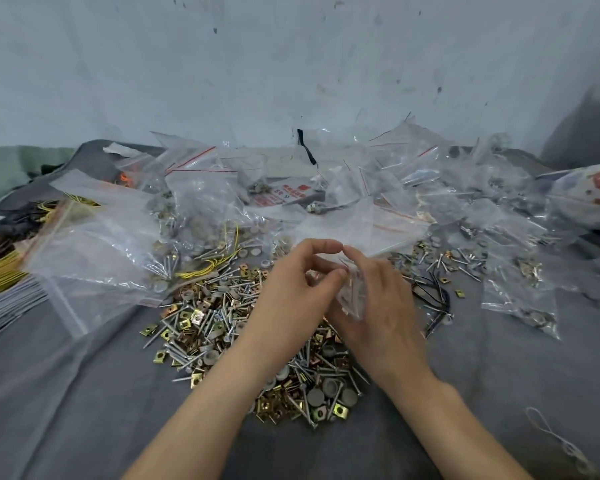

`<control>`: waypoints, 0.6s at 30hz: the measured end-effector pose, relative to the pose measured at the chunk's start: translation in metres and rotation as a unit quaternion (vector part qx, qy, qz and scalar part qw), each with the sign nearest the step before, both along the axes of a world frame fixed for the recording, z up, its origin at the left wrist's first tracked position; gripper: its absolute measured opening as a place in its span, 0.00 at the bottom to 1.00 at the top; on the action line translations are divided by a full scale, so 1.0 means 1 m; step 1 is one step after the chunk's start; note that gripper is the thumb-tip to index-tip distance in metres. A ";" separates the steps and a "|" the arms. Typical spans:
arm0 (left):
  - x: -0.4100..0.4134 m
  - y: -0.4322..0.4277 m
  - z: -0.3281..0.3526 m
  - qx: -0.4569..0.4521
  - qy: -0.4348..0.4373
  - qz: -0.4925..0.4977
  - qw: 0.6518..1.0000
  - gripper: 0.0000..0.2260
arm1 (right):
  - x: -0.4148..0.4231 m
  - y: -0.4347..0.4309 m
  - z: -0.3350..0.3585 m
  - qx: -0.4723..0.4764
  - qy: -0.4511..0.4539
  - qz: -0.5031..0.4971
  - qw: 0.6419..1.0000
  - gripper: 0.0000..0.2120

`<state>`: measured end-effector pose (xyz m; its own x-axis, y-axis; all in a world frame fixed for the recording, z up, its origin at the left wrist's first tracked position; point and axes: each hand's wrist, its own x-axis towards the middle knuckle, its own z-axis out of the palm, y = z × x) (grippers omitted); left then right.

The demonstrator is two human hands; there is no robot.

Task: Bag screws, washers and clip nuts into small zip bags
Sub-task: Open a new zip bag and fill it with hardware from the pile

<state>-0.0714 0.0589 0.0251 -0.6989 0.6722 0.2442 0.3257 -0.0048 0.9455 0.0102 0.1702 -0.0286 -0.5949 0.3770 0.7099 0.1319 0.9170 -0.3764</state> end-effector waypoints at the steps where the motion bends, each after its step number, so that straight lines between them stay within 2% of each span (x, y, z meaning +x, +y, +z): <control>1: 0.000 0.001 -0.001 -0.011 0.005 -0.004 1.000 0.12 | 0.000 0.000 0.000 -0.001 -0.003 -0.001 1.000 0.32; 8: 0.008 -0.002 0.000 -0.028 0.044 -0.084 0.995 0.13 | 0.002 0.008 -0.003 -0.023 0.010 -0.008 1.000 0.38; 11: 0.008 -0.003 -0.001 -0.040 0.071 -0.098 0.992 0.13 | 0.003 0.008 -0.003 -0.027 0.013 -0.006 1.000 0.34; 15: 0.013 -0.004 -0.003 -0.101 0.215 -0.084 0.968 0.18 | 0.004 0.008 -0.001 -0.051 0.013 0.006 0.999 0.30; 18: 0.017 -0.002 -0.002 -0.098 0.258 -0.069 0.959 0.17 | 0.005 0.009 0.000 -0.072 0.027 0.017 0.997 0.32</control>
<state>-0.0546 0.0566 0.0227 -0.4204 0.8178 0.3930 0.7594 0.0801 0.6456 0.0151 0.1795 -0.0290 -0.5713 0.4575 0.6814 0.0785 0.8569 -0.5095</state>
